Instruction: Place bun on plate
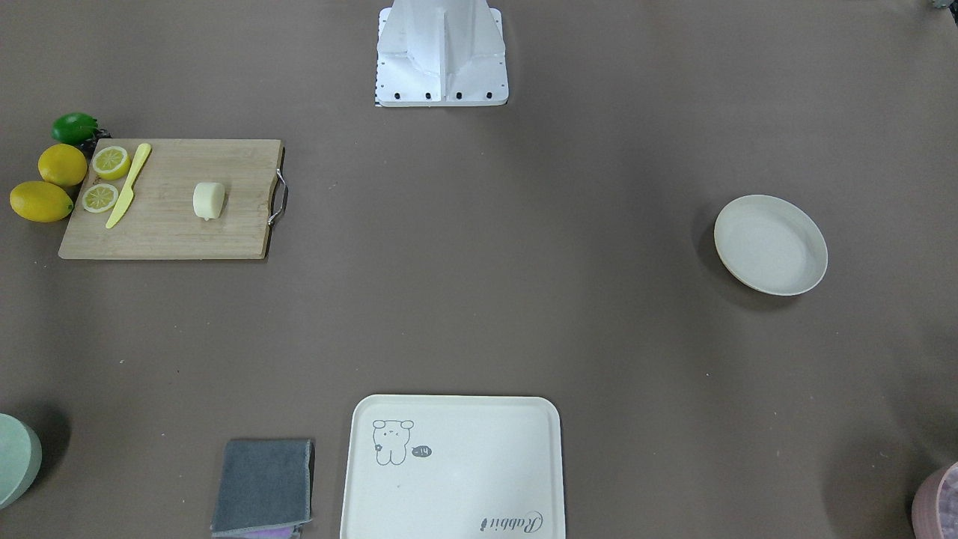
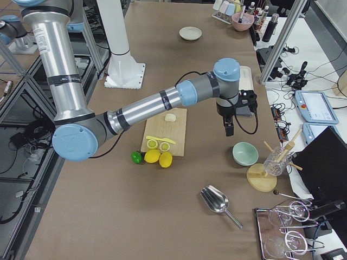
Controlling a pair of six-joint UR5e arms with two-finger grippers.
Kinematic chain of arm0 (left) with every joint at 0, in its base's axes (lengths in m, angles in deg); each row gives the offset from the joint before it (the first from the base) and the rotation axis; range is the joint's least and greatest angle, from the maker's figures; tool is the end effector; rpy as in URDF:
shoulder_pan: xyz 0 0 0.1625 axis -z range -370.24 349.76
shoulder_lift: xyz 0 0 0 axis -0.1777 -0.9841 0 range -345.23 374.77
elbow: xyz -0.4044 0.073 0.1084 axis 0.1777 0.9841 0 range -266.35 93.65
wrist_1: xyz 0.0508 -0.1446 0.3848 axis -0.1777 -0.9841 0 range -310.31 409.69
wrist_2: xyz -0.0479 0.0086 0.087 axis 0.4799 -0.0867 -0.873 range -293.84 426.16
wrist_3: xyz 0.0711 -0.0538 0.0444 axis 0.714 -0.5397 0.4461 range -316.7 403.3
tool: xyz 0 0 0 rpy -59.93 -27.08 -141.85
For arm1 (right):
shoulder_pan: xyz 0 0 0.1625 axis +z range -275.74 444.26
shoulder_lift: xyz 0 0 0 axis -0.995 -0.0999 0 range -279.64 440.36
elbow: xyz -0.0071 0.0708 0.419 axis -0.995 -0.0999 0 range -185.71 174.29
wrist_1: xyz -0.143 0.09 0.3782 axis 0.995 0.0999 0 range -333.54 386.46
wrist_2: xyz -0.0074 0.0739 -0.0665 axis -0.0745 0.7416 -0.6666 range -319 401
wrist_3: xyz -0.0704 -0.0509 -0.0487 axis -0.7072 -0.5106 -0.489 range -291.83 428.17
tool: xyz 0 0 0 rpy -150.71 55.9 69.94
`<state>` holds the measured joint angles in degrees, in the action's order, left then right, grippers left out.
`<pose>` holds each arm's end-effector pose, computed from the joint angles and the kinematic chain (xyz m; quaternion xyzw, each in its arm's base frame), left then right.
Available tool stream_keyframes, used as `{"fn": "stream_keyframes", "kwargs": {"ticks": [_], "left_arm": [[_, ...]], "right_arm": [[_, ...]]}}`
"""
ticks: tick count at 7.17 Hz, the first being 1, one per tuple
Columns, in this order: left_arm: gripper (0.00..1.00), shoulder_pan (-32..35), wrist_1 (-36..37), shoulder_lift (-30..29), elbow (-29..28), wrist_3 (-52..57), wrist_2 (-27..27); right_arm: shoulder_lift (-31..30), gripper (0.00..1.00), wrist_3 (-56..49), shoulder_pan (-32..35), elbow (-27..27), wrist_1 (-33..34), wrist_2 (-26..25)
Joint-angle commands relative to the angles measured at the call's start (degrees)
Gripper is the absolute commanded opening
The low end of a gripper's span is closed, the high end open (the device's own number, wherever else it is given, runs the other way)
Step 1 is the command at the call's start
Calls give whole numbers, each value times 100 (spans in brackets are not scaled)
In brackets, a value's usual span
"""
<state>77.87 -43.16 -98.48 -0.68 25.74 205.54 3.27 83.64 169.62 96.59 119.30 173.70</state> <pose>-0.0360 -0.6569 0.4490 0.0998 0.4333 -0.0434 0.8946 0.0194 -0.5732 0.4394 0.1155 -0.3832 0.0159 0.9163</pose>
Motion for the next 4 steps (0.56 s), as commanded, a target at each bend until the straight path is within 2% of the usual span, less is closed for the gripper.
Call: {"fn": "stream_keyframes", "kwargs": {"ticks": [1, 4], "left_arm": [[98, -144, 4, 13, 46, 6, -8], [98, -224, -5, 93, 73, 15, -8]], "right_arm": [[79, 100, 0, -45, 1, -3, -16], [115, 100, 0, -89, -8, -3, -16]]}}
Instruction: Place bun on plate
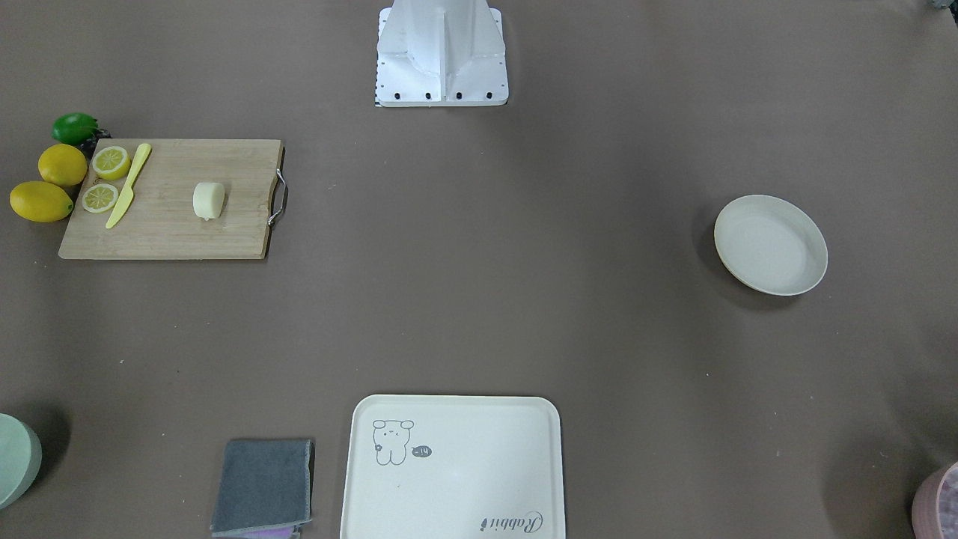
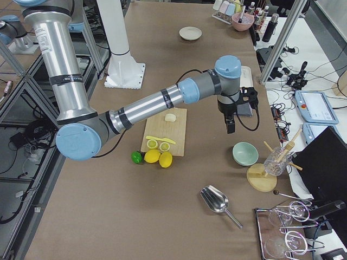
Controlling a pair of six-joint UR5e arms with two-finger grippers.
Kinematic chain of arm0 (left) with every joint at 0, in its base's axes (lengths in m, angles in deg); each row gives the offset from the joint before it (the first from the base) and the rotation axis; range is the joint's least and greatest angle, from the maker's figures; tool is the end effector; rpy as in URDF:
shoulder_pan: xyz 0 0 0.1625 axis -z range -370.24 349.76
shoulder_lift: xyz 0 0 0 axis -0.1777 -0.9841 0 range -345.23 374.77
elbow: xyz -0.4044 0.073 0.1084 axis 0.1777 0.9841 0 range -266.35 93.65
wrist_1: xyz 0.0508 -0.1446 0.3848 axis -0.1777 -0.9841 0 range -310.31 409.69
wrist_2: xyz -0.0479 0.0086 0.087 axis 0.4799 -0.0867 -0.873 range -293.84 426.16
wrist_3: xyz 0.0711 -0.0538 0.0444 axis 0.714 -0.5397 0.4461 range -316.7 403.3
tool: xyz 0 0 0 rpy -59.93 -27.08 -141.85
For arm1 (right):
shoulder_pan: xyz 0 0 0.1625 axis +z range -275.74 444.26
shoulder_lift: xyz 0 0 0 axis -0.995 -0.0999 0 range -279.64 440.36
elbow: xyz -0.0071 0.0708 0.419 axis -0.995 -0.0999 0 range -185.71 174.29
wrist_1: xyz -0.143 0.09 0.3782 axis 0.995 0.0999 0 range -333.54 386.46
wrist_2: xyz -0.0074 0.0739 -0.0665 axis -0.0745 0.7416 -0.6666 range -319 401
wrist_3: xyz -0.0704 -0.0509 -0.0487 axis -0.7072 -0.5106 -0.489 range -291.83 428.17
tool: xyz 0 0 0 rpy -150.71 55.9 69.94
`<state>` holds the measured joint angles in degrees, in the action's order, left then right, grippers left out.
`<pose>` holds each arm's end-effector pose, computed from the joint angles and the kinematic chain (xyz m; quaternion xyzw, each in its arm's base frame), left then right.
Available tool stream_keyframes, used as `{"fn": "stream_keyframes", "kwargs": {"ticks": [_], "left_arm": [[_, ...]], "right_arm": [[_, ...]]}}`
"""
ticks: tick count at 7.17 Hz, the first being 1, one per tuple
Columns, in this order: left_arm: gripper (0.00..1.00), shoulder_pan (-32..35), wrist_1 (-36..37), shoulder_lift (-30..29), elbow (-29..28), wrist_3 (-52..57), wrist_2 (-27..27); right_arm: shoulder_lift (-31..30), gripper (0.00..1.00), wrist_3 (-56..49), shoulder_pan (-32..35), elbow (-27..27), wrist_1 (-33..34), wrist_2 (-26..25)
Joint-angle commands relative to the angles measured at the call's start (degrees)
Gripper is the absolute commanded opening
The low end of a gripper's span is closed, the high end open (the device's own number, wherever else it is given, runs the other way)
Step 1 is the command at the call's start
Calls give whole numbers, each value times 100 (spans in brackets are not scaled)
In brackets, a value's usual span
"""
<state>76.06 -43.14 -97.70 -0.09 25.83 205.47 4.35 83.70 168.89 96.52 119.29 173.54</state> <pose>-0.0156 -0.6528 0.4530 0.0918 0.4341 -0.0295 0.8957 0.0118 -0.5788 0.4294 0.1213 -0.3836 0.0076 0.9155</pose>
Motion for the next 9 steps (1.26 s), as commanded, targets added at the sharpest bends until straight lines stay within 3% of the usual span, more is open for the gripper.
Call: {"fn": "stream_keyframes", "kwargs": {"ticks": [1, 9], "left_arm": [[98, -94, -7, 14, 14, 7, 0], [98, -104, 2, 14, 31, -2, -9]], "right_arm": [[7, 100, -6, -17, -10, 6, 0], [7, 100, -6, -43, -107, 7, 8]]}}
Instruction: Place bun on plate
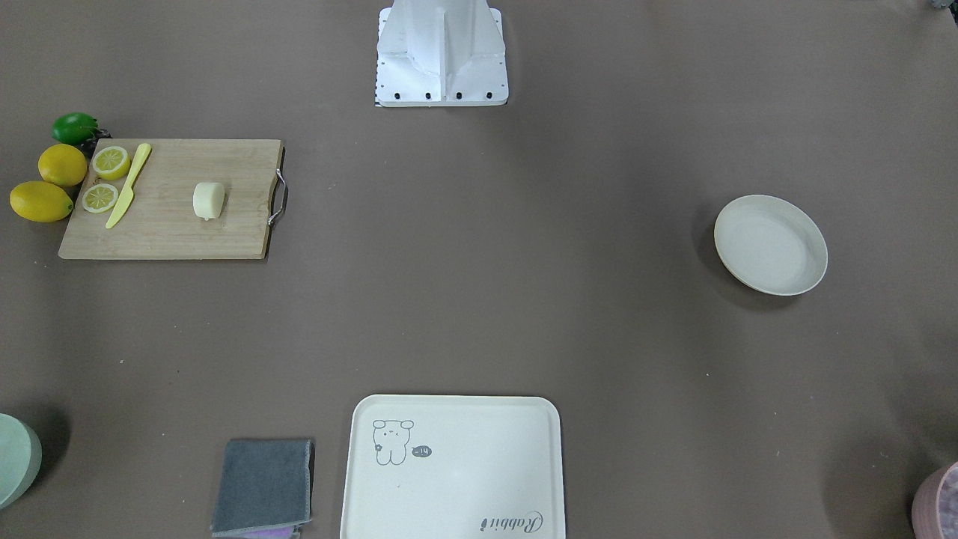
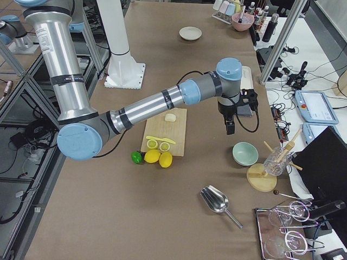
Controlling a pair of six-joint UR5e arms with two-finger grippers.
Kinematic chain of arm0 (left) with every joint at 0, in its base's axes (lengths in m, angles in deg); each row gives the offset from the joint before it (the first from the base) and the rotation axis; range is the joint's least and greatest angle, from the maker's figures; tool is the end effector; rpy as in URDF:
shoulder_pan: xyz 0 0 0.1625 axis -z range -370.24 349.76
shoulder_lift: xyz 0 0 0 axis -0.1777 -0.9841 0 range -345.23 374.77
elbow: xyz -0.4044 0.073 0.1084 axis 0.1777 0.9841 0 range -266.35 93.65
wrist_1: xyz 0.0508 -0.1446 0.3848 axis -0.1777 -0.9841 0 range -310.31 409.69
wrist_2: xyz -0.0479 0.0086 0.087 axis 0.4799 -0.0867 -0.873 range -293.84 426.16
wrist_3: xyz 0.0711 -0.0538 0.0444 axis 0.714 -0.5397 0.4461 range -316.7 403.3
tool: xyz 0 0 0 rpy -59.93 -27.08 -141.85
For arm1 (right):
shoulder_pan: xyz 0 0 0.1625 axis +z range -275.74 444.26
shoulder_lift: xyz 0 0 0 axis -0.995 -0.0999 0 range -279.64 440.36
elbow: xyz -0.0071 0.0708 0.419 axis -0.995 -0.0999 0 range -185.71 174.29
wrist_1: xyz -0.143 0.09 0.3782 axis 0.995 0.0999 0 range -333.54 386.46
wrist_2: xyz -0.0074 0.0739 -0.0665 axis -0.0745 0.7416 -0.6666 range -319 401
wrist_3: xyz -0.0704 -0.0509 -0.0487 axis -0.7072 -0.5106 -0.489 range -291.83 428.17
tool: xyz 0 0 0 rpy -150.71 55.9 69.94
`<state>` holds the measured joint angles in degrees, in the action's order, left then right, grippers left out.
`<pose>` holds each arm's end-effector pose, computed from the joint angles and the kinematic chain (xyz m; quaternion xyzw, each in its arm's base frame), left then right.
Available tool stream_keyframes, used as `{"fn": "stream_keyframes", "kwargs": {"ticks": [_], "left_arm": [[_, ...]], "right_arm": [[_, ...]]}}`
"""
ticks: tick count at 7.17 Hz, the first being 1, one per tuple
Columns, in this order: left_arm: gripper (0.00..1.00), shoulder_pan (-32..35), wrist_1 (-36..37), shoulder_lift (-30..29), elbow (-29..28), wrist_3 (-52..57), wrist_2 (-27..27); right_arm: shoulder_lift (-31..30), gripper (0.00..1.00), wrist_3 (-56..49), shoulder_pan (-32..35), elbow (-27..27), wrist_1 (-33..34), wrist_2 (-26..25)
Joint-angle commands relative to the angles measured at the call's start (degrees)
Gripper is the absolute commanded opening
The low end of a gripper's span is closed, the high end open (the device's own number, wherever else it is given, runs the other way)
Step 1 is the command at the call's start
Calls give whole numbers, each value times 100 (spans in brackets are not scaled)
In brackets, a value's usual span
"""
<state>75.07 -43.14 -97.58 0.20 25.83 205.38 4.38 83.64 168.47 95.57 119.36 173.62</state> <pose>-0.0045 -0.6519 0.4520 0.0896 0.4343 -0.0213 0.8960 0.0072 -0.5813 0.4370 0.1121 -0.3838 0.0068 0.9166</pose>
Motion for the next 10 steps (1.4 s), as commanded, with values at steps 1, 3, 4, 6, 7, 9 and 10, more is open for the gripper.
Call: {"fn": "stream_keyframes", "kwargs": {"ticks": [1, 3, 4, 6, 7, 9, 10], "left_arm": [[98, -6, 2, -6, -7, -2, 0], [98, -6, 2, -32, -24, -2, 0], [98, -40, 2, -15, -16, -2, 0], [98, -50, 11, 11, 10, -2, 0], [98, -67, 2, 3, -42, -2, 9], [98, -102, 2, 11, -42, -11, 9], [98, -137, 11, 11, -42, -20, 9]], "right_arm": [[4, 100, 0, 0, -3, 0, 0], [-14, 100, 9, -18, -11, 0, 0], [4, 100, 9, -61, -20, 0, -8], [91, 100, 0, -141, -20, 0, 0], [118, 100, 0, -150, -11, 0, 0], [310, 100, 9, -447, -46, -9, -43], [338, 100, 26, -457, -38, -9, -87]]}}
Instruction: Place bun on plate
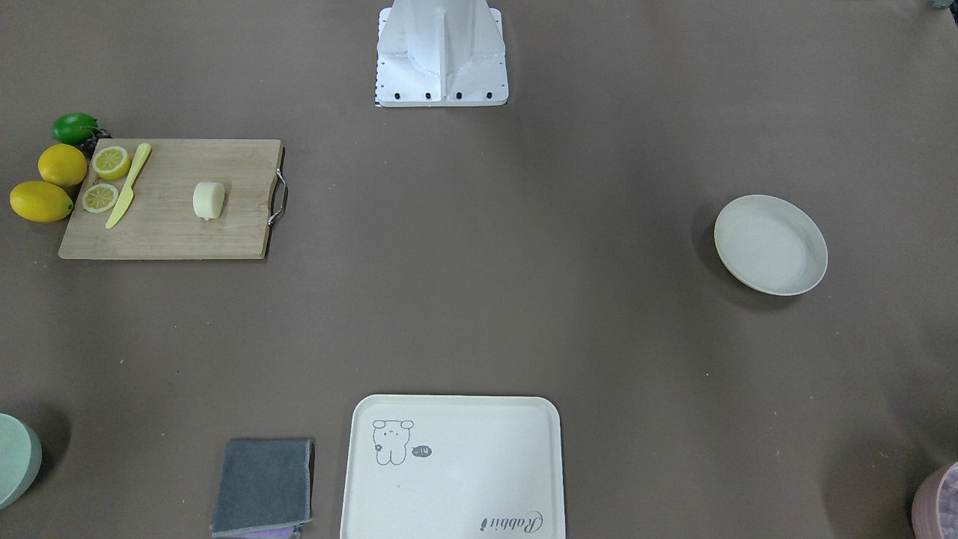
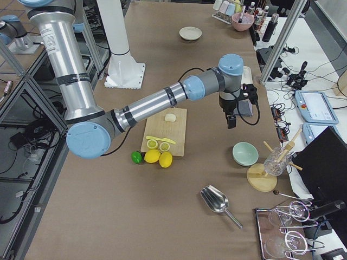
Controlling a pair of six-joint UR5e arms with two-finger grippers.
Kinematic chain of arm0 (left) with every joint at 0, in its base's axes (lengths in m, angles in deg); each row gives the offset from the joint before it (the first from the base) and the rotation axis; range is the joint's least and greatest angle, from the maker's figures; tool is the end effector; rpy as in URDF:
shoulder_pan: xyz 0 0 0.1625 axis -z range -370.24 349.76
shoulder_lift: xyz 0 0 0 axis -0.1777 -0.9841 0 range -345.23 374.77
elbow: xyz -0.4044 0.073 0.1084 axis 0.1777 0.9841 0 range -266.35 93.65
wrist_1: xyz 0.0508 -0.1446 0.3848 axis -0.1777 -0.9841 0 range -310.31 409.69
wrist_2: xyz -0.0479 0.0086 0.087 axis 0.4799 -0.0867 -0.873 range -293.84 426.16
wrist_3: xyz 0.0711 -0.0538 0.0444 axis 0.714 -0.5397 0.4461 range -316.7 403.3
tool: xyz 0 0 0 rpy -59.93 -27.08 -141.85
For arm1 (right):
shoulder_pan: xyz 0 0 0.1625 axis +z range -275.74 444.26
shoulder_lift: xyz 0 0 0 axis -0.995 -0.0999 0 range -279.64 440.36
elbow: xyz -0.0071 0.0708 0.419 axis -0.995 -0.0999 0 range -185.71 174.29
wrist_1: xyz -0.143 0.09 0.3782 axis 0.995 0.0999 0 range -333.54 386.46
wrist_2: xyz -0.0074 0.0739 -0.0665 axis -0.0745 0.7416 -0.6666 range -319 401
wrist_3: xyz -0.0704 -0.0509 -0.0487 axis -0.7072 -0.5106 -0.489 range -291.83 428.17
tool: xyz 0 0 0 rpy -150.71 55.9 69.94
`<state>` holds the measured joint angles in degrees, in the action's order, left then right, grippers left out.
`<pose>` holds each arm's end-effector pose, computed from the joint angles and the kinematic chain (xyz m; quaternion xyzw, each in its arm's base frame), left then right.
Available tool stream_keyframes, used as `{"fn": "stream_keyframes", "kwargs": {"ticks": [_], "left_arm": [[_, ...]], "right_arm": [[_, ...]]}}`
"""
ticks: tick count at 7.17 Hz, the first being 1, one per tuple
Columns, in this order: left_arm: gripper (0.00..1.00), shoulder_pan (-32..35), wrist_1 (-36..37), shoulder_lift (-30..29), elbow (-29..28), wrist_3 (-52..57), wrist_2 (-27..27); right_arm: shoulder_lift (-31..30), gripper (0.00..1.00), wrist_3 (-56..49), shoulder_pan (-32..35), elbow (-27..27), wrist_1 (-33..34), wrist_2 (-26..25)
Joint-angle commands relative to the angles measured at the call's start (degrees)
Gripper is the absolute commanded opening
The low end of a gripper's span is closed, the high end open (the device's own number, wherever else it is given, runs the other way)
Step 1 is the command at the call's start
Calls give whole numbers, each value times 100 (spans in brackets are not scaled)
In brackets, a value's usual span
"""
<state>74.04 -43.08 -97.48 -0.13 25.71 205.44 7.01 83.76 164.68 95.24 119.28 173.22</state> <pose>0.0072 -0.6519 0.4560 0.0813 0.4352 -0.0159 0.8965 -0.0329 -0.5935 0.4131 0.1187 -0.3869 -0.0294 0.9140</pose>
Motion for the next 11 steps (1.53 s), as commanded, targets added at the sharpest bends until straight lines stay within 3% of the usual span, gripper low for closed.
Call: {"fn": "stream_keyframes", "kwargs": {"ticks": [1, 3, 4, 6, 8, 11], "left_arm": [[98, -43, 4, 10, 0, 1, -6], [98, -200, -4, 150, 35, 10, -7], [98, -471, -152, 508, 53, 27, -7], [98, -955, -985, 931, -218, 27, -7], [98, -1202, -1426, 1125, -569, 428, -7], [97, -1352, -1446, 1135, -808, 783, 11]], "right_arm": [[67, 100, 23, -78, 4, -1, -39], [93, 100, 23, -113, -4, -1, -39], [136, 100, 32, -166, 13, -1, -39], [137, 100, 32, -175, 83, -1, -13], [146, 100, 23, -175, 127, -10, -4], [172, 100, 32, -219, 163, -10, -4]]}}
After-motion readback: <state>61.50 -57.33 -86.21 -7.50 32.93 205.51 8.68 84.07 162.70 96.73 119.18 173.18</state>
